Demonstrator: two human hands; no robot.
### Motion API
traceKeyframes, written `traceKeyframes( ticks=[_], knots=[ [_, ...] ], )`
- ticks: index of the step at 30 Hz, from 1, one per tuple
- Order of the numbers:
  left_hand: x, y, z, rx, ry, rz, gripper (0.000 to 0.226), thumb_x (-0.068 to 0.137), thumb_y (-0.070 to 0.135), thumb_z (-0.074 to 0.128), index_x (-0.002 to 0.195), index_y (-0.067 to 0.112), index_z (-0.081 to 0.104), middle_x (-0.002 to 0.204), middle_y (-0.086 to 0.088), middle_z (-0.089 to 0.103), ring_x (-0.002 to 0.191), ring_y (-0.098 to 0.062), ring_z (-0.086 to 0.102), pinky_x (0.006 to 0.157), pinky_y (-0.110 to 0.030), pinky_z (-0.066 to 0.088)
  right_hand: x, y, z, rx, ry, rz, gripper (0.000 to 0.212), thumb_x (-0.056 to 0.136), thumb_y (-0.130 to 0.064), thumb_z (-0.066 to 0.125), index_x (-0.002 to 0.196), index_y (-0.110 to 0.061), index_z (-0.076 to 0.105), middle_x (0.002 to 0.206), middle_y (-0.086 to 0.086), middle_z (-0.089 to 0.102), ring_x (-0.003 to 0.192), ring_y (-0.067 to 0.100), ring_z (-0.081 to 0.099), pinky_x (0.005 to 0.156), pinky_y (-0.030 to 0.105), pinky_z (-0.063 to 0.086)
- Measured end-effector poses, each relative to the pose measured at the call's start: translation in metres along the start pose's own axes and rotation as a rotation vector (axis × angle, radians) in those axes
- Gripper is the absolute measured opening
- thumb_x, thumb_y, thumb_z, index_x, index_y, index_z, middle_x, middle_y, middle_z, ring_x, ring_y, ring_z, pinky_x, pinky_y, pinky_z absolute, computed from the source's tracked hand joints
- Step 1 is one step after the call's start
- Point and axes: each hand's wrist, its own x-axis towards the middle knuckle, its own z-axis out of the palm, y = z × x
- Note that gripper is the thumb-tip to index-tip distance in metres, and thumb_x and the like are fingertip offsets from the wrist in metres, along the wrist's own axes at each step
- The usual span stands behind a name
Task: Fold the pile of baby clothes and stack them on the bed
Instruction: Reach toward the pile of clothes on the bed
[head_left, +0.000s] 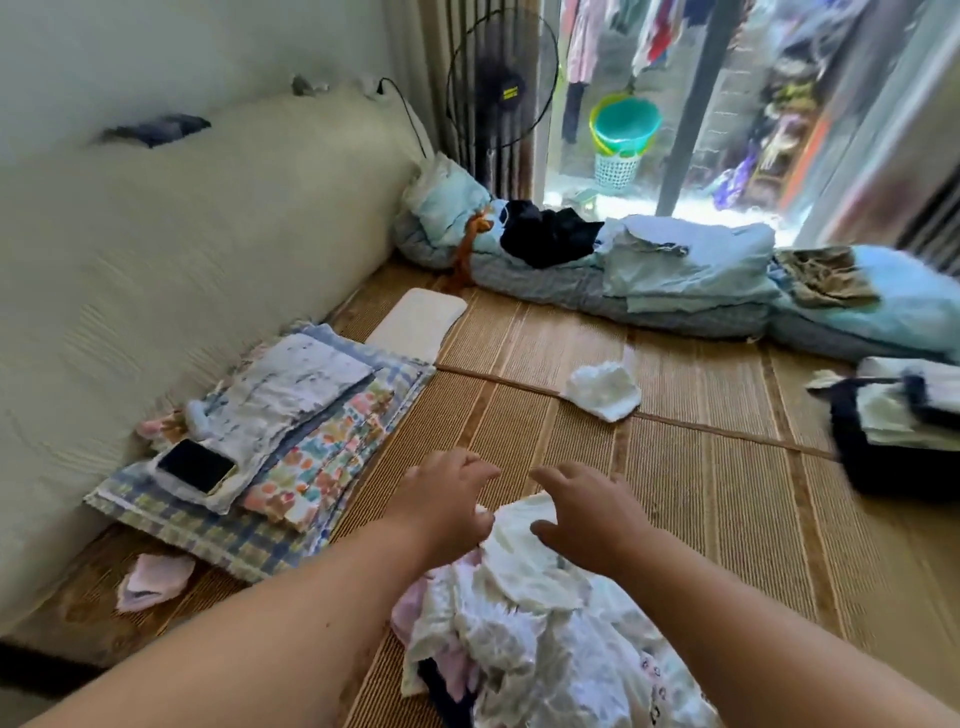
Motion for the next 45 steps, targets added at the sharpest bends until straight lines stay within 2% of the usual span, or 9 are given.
traceKeyframes(
  ticks=[8,15,19,24,28,31,34,38,45],
  knots=[
    [0.046,-0.059,0.001,0.072,-0.073,0.259,0.062,0.087,0.045,0.055,0.144,0.036,0.031,0.151,0.004,0.031,0.14,-0.02,0.024,0.113,-0.047,0.022,0.03,-0.042,0.03,0.061,0.059,0.267,0.093,0.08,-0.061,0.06,0.15,-0.039,0.004,0.155,-0.001,0.025,0.139,0.022,0.032,0.108,0.047,0.031],
    [0.071,-0.116,0.017,-0.047,-0.018,0.318,0.068,0.087,0.044,0.054,0.147,0.035,0.023,0.151,0.006,0.026,0.14,-0.018,0.02,0.115,-0.046,0.018,0.067,-0.091,0.083,0.147,0.177,0.421,0.089,0.077,-0.053,0.065,0.151,-0.031,0.019,0.151,0.006,0.035,0.135,0.027,0.039,0.101,0.048,0.04],
    [0.094,-0.133,0.069,-0.056,-0.037,0.33,0.067,0.087,0.044,0.053,0.147,0.035,0.023,0.154,0.006,0.022,0.142,-0.018,0.018,0.116,-0.044,0.015,0.098,-0.104,0.136,0.148,0.27,0.454,0.08,0.073,-0.051,0.065,0.142,-0.03,0.029,0.138,0.01,0.051,0.123,0.03,0.053,0.092,0.053,0.047],
    [0.124,-0.168,0.173,-0.034,-0.035,0.278,0.067,0.088,0.049,0.049,0.147,0.038,0.019,0.156,0.006,0.015,0.145,-0.019,0.012,0.118,-0.047,0.012,0.125,-0.074,0.228,0.147,0.284,0.417,0.079,0.072,-0.051,0.067,0.14,-0.03,0.033,0.137,0.01,0.051,0.125,0.031,0.051,0.094,0.055,0.045],
    [0.139,-0.199,0.272,0.02,-0.031,0.305,0.081,0.079,0.068,0.034,0.15,0.038,0.009,0.158,0.006,0.011,0.146,-0.02,0.009,0.118,-0.048,0.007,0.137,-0.033,0.309,0.079,0.281,0.415,0.073,0.074,-0.066,0.042,0.138,-0.032,0.037,0.134,0.009,0.055,0.123,0.03,0.054,0.091,0.054,0.047],
    [0.16,-0.212,0.327,0.013,0.036,0.322,0.097,0.064,0.08,0.017,0.15,0.037,0.011,0.158,0.006,0.014,0.145,-0.02,0.012,0.116,-0.049,0.009,0.159,-0.012,0.348,0.045,0.244,0.396,0.088,0.069,-0.076,0.019,0.148,-0.038,0.019,0.154,-0.001,0.029,0.142,0.02,0.026,0.111,0.048,0.029],
    [0.181,-0.209,0.352,-0.05,0.141,0.334,0.096,0.064,0.084,0.015,0.149,0.04,0.01,0.157,0.01,0.014,0.145,-0.014,0.011,0.117,-0.044,0.01,0.178,-0.008,0.355,0.052,0.26,0.392,0.085,0.075,-0.077,0.032,0.149,-0.04,0.012,0.157,-0.005,0.019,0.145,0.015,0.016,0.115,0.046,0.021],
    [0.179,-0.199,0.347,-0.11,0.261,0.383,0.093,0.066,0.084,0.019,0.148,0.039,0.016,0.155,0.009,0.022,0.143,-0.014,0.016,0.116,-0.043,0.015,0.169,-0.013,0.349,0.003,0.388,0.374,0.075,0.084,-0.065,0.047,0.148,-0.038,0.021,0.154,-0.003,0.027,0.143,0.017,0.024,0.112,0.047,0.024],
    [0.087,-0.192,0.296,-0.053,0.378,0.404,0.093,0.066,0.083,0.027,0.147,0.038,0.021,0.154,0.005,0.027,0.142,-0.019,0.022,0.113,-0.046,0.019,0.093,-0.073,0.315,-0.023,0.494,0.357,0.072,0.086,-0.059,0.053,0.148,-0.035,0.024,0.153,-0.001,0.029,0.141,0.02,0.028,0.112,0.053,0.026]
  ],
)
